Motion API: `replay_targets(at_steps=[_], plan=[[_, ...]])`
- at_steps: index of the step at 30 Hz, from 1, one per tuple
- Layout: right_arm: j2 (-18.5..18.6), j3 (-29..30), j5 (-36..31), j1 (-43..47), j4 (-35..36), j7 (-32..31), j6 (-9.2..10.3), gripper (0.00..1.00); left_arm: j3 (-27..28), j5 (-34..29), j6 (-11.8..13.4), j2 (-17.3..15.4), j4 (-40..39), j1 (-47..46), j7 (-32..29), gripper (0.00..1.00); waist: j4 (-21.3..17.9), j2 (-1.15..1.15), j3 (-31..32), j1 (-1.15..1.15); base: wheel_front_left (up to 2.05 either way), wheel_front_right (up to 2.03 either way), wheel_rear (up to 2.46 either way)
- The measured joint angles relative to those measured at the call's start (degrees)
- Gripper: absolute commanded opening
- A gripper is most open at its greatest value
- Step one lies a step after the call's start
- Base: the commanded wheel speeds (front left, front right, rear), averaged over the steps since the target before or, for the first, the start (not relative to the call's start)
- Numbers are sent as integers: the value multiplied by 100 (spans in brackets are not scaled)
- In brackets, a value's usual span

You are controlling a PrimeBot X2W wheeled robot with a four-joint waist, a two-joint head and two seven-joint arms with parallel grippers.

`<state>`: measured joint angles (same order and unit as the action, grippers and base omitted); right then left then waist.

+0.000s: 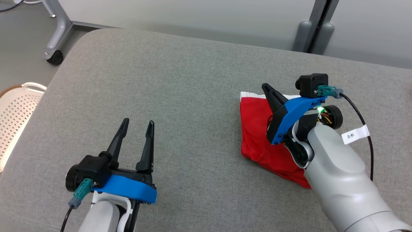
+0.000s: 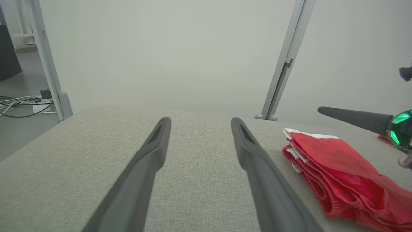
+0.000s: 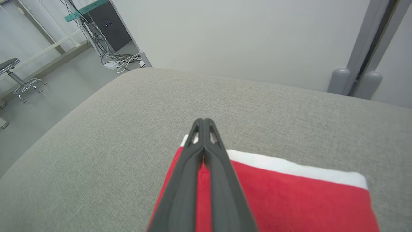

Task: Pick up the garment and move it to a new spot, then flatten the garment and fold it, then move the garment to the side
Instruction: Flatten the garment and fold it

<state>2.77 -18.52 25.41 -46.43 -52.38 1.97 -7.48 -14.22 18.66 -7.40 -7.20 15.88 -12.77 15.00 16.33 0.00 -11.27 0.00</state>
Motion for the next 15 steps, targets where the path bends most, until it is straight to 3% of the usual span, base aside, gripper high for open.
replay_targets(at_steps=[9, 15], plan=[[78, -36, -677, 721, -276, 361, 0, 0, 223, -59, 0, -43, -54, 211, 0, 100, -319, 0, 179, 0, 0, 0, 0], [43, -359, -809, 1397, 208, 456, 0, 0, 339, -81, 0, -57, -88, 277, -1, 100, -550, -1, 247, -1, 0, 0, 0]])
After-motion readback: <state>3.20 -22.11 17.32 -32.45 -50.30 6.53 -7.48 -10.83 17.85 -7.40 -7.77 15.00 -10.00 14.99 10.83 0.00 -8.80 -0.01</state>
